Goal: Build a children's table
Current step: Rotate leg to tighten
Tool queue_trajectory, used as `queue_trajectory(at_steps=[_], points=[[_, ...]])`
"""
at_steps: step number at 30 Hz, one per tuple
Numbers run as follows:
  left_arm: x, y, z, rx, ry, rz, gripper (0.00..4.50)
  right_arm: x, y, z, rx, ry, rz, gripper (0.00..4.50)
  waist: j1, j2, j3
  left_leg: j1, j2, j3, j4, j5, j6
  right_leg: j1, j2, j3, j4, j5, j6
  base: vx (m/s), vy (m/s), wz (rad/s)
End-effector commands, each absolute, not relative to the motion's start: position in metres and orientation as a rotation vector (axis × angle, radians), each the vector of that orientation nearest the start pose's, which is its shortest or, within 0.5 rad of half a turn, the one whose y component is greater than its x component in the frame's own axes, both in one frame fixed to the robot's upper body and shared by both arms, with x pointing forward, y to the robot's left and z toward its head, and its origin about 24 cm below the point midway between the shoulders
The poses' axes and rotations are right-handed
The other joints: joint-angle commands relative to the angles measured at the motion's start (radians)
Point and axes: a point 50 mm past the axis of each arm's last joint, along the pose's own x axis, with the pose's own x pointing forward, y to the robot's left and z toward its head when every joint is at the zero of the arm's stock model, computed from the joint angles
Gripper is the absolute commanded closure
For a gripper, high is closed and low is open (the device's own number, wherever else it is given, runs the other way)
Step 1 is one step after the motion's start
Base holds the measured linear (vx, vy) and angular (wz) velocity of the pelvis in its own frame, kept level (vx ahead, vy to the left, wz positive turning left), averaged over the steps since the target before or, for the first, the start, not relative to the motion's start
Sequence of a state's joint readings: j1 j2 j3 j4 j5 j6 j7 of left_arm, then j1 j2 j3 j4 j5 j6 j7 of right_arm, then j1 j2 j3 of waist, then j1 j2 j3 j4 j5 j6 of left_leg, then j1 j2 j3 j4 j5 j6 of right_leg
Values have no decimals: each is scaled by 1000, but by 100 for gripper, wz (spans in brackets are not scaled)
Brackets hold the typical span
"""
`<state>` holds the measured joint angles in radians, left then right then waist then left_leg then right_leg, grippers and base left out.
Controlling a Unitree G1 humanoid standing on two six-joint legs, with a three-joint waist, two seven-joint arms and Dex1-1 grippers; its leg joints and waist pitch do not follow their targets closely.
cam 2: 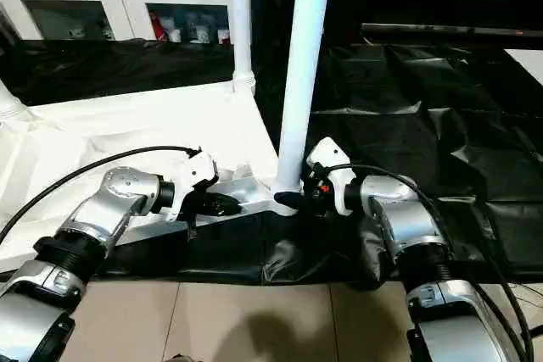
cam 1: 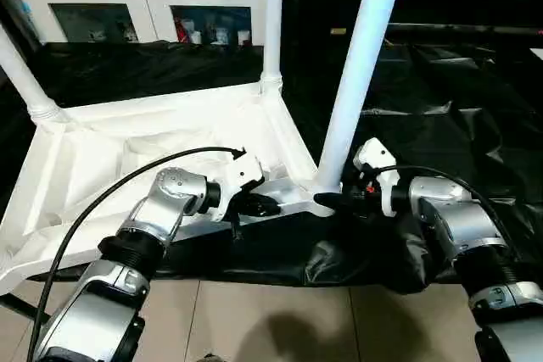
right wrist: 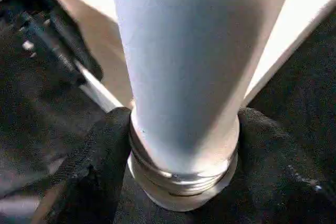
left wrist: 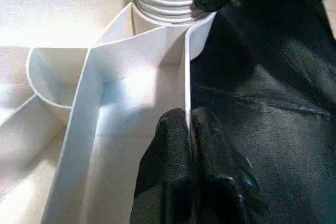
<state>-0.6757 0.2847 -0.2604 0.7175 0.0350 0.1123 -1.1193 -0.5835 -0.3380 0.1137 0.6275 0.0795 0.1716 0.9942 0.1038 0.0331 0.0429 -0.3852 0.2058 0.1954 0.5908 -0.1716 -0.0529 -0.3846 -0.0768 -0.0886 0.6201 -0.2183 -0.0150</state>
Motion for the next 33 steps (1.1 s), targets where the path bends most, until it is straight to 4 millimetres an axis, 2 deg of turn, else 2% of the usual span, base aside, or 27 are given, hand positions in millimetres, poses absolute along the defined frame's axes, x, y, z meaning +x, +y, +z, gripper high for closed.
queue_trajectory(at_steps=[1,2,3,4,5,6,7,10,11,14,16,19,21,23,25,26,27,28,29,33], points=[[333,102,47,338,451,-1214,450,332,-140,46,-147,380,961,177,0,-9,-64,20,37,-17,-58,-136,71,47,-79,52,-63,-6,-262,0,0,0],[338,98,47,329,453,-1150,450,334,-137,42,-114,389,888,177,-5,-10,-61,24,37,-18,-61,-153,54,44,-80,55,-69,-57,-252,0,0,0],[338,98,47,329,453,-1150,450,334,-137,42,-114,389,888,177,-6,-10,-58,26,36,-18,-63,-166,46,42,-79,55,-73,-88,-248,0,0,0],[343,93,46,312,455,-1069,450,337,-131,36,-58,396,770,178,-8,-11,-58,26,34,-18,-64,-184,30,43,-80,56,-78,-142,-233,0,0,0],[349,83,45,289,464,-967,450,342,-121,30,30,406,613,178,-12,-7,-52,31,36,-20,-70,-218,8,36,-82,57,-85,-206,-220,0,0,0],[349,83,45,289,464,-967,450,342,-121,30,30,406,613,178,-17,-7,-49,34,36,-21,-74,-242,-3,34,-82,57,-90,-247,-214,0,0,0],[352,75,45,280,467,-921,450,345,-111,30,91,403,532,178,-20,-6,-50,34,33,-24,-75,-266,-18,37,-84,56,-96,-300,-192,0,0,0],[352,62,46,282,469,-899,450,348,-92,33,126,384,494,178,-21,-3,-50,36,34,-26,-79,-283,-26,34,-83,58,-101,-301,-174,0,0,0],[352,62,46,282,469,-899,450,348,-92,33,126,384,494,178,-21,-5,-51,36,33,-26,-78,-280,-23,35,-82,58,-101,-290,-173,0,0,0],[352,51,47,296,454,-906,450,347,-73,39,66,341,526,178,-17,-6,-55,33,30,-22,-75,-241,-3,37,-82,60,-98,-229,-175,0,0,0],[351,50,47,310,446,-932,450,346,-71,43,48,305,567,122,-14,-9,-56,28,29,-22,-74,-214,7,41,-83,60,-95,-203,-174,0,0,0],[350,56,47,317,447,-964,450,348,-78,50,42,264,604,102,-15,-10,-56,25,30,-23,-74,-203,20,44,-82,58,-92,-178,-181,0,0,0],[349,60,47,321,447,-994,450,348,-84,54,32,252,653,72,-15,-8,-57,26,31,-22,-74,-200,24,43,-82,58,-91,-168,-186,0,0,0],[348,65,47,326,451,-1030,450,347,-91,58,18,249,710,58,-17,-10,-59,21,32,-22,-73,-173,38,48,-80,58,-84,-110,-198,0,0,0],[345,75,47,347,465,-1076,450,347,-106,62,-25,284,780,55,-14,-10,-64,20,32,-22,-68,-143,55,53,-78,56,-75,-46,-212,0,0,0],[345,77,47,355,463,-1091,450,346,-110,63,-49,287,801,55,-14,-6,-63,20,33,-22,-67,-134,60,52,-78,56,-73,-26,-217,0,0,0],[344,79,47,364,460,-1107,450,345,-114,64,-75,292,825,55,-12,-8,-65,19,32,-20,-63,-119,72,52,-76,54,-70,9,-227,0,0,0],[342,88,47,372,472,-1150,450,343,-129,67,-151,297,887,55,-9,-6,-67,18,33,-20,-61,-106,78,53,-77,54,-65,39,-236,0,0,0],[341,91,48,380,471,-1177,450,343,-136,70,-173,301,906,55,-7,-6,-70,18,34,-18,-56,-90,91,53,-76,53,-61,77,-245,0,0,0],[332,97,52,361,458,-1313,450,339,-150,76,-241,312,992,55,-6,-6,-69,17,37,-17,-56,-95,106,50,-78,51,-57,99,-267,0,0,0]])
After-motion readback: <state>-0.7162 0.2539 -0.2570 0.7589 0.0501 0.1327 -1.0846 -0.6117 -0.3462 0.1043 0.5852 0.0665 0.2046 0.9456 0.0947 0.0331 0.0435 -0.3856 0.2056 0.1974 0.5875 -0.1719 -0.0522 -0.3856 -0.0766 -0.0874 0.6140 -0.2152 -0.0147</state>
